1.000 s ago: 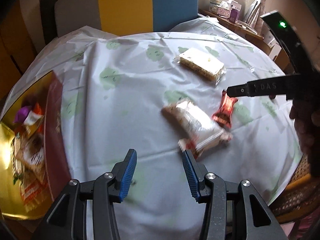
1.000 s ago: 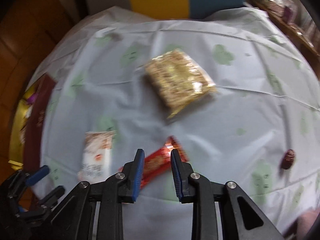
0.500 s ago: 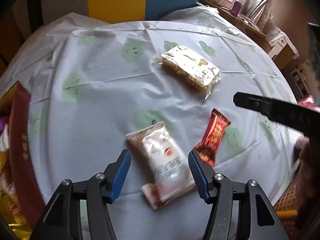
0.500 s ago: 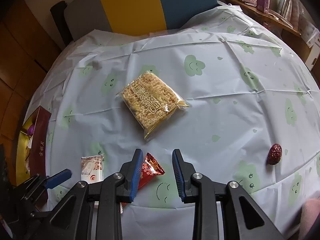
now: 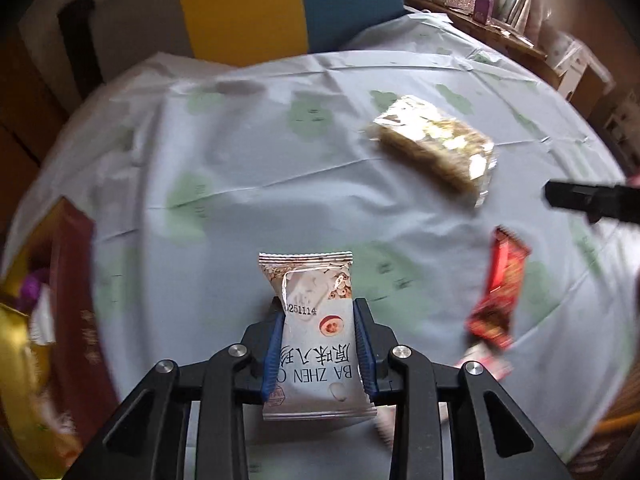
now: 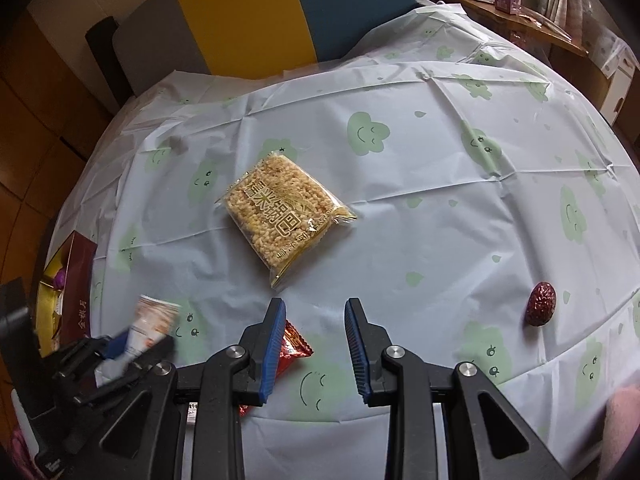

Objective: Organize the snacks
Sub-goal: 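Grasp the red candy bar with the right gripper while the left gripper holds the pastry packet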

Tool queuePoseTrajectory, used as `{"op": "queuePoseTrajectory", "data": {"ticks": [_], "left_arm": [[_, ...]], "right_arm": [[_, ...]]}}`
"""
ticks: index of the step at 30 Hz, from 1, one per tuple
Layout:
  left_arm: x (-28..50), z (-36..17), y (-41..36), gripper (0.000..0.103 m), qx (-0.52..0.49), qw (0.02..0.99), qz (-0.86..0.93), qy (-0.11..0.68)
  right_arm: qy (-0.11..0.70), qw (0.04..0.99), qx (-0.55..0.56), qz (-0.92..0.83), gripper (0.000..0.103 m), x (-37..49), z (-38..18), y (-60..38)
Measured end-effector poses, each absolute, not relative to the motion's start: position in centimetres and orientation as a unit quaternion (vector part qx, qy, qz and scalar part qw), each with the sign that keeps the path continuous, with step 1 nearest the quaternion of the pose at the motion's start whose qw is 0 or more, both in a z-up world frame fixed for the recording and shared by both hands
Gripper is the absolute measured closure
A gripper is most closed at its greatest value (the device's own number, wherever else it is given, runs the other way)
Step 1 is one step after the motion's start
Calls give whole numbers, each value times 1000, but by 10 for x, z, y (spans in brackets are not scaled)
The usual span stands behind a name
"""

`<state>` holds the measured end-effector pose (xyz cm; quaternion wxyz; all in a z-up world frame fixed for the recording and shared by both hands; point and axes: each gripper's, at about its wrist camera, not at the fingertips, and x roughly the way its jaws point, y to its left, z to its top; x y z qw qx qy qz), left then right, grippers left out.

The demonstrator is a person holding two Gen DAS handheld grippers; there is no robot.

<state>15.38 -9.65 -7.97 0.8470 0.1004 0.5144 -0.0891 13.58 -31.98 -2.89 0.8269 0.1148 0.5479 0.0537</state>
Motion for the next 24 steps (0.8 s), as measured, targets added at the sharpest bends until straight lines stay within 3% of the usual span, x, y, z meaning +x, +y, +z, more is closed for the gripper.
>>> {"op": "queuePoseTrajectory", "data": {"ticks": [11, 14, 24], "left_arm": [[126, -86, -67, 67, 71, 881, -90, 458], [125, -84, -66, 67, 67, 883, -94, 455], [112, -89, -65, 66, 80, 905, -96, 407]], "right_arm": [[558, 823, 101, 39, 72, 136, -35, -318], [561, 821, 97, 39, 65, 135, -37, -316], [572, 817, 62, 49, 64, 135, -44, -303]]}}
